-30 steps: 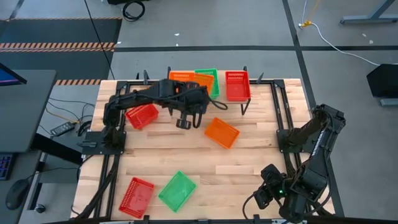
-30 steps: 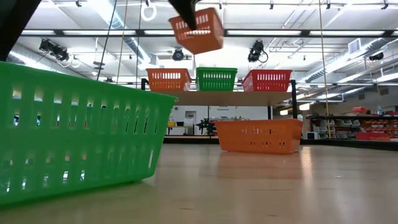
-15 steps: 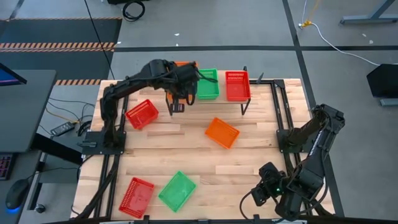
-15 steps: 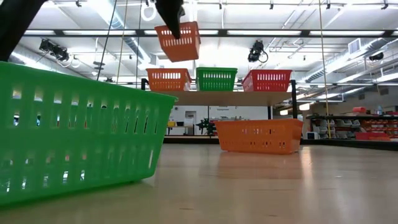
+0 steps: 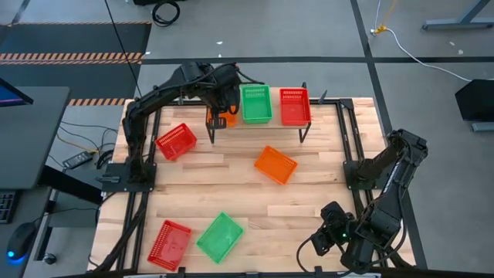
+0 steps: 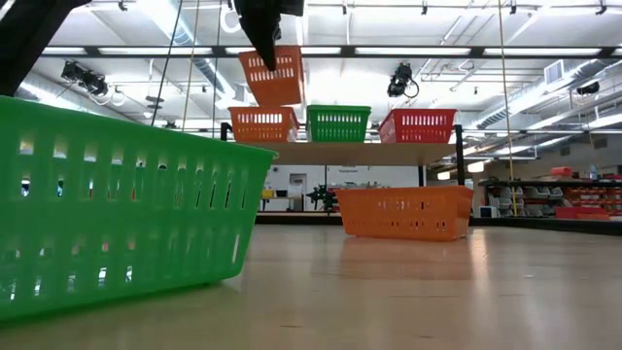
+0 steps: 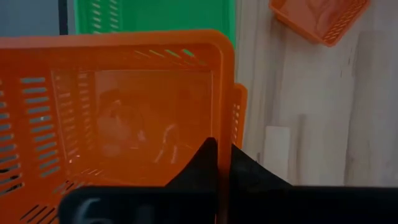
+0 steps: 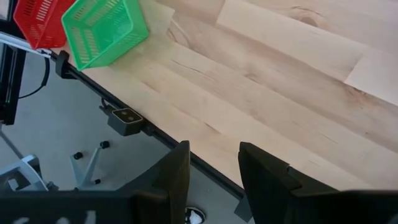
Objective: Stack baskets on shelf by color
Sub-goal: Stack the bottom orange bin on the orange bin on the shelf
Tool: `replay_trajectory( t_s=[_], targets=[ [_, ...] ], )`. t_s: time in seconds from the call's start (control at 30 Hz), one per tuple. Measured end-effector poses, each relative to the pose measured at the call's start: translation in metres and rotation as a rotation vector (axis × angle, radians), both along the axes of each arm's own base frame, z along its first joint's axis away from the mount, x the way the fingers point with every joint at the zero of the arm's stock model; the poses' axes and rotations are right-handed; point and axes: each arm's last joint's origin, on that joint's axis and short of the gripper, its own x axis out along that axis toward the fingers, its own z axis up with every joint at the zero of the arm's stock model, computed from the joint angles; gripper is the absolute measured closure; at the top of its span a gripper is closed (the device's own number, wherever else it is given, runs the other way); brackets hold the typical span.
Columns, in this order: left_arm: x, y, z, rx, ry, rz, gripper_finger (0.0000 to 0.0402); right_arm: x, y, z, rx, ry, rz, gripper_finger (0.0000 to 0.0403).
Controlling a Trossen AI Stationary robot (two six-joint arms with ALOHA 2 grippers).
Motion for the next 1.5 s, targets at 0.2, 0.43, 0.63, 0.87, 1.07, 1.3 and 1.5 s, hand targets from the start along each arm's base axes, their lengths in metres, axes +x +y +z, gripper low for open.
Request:
replay_trajectory(
  t_s=[0.2,0.43,0.63,0.87,1.07,1.3,1.5],
  targets=[
    [-0.001,0.003,0.0,0.005,0.005,-0.007,0.0399,0.0,0.001,0.0,0.005,-0.003,0.001,0.026],
    [-0.001,0.001,0.0,0.007,0.006,-0.018,0.0399,0.0,0.001,0.0,0.005,-0.003,0.001,0.026],
    [0.003,-0.007,0.0,-0.006,-0.007,0.009,0.04,0.0,0.0,0.0,0.004,-0.002,0.001,0.026],
    [0.002,-0.004,0.0,-0.006,-0.008,0.032,0.04,0.0,0.0,0.0,0.0,0.0,0.001,0.026],
    [0.001,-0.001,-0.01,-0.023,0.029,0.052,0.04,0.001,0.002,0.001,0.021,-0.013,0.001,0.026],
    [-0.03,-0.022,-0.037,-0.053,0.188,0.031,0.04,0.001,0.002,0.001,0.021,-0.014,0.001,0.026],
    [-0.051,-0.028,-0.021,0.011,0.092,0.042,0.04,0.001,0.0,0.0,-0.001,-0.004,0.012,0.026]
  ],
)
